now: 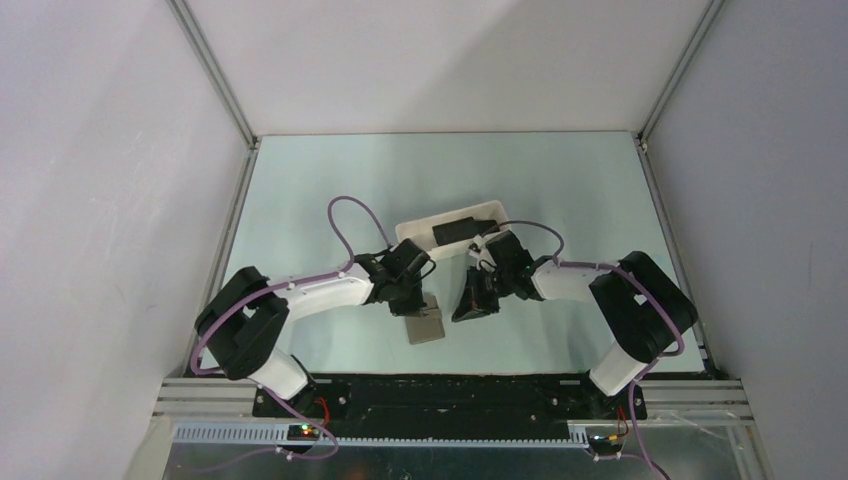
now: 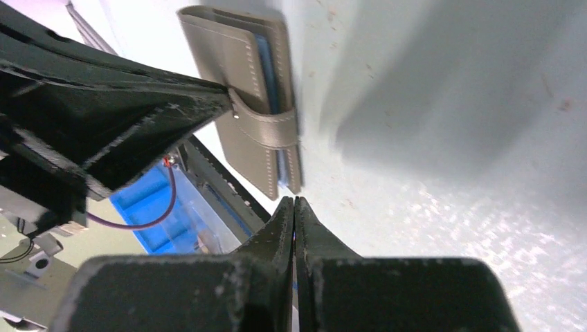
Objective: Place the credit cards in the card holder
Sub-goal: Close the card holder at the center of the board.
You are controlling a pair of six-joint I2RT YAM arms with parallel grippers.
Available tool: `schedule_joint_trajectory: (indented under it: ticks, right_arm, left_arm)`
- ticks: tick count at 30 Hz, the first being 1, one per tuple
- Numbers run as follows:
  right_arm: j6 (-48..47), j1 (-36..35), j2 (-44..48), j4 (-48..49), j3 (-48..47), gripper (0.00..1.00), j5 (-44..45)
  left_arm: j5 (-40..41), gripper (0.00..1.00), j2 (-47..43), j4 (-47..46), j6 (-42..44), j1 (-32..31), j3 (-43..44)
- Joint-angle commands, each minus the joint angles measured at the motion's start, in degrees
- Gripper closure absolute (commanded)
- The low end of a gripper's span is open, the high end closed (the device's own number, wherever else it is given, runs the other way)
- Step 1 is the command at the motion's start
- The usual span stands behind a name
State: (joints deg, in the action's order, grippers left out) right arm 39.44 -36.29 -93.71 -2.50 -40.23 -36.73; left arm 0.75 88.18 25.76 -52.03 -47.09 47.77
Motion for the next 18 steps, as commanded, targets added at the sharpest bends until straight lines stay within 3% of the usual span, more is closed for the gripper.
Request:
schedule_joint_trajectory:
  ticks: [1,18]
  right_arm:
    - [1.14,-1.08,-0.96,1.91,-3.58,1.0,-2.7]
    - [2.28,-4.64,-9.27,1.89,-11.4,1.0,-2.39]
  left_arm:
    - [1.44,1.0,1.2,0.87,0.44,-0.12,-0.66]
    - [1.53,1.0,1.26,0.85,0.36,-0.19,-0.84]
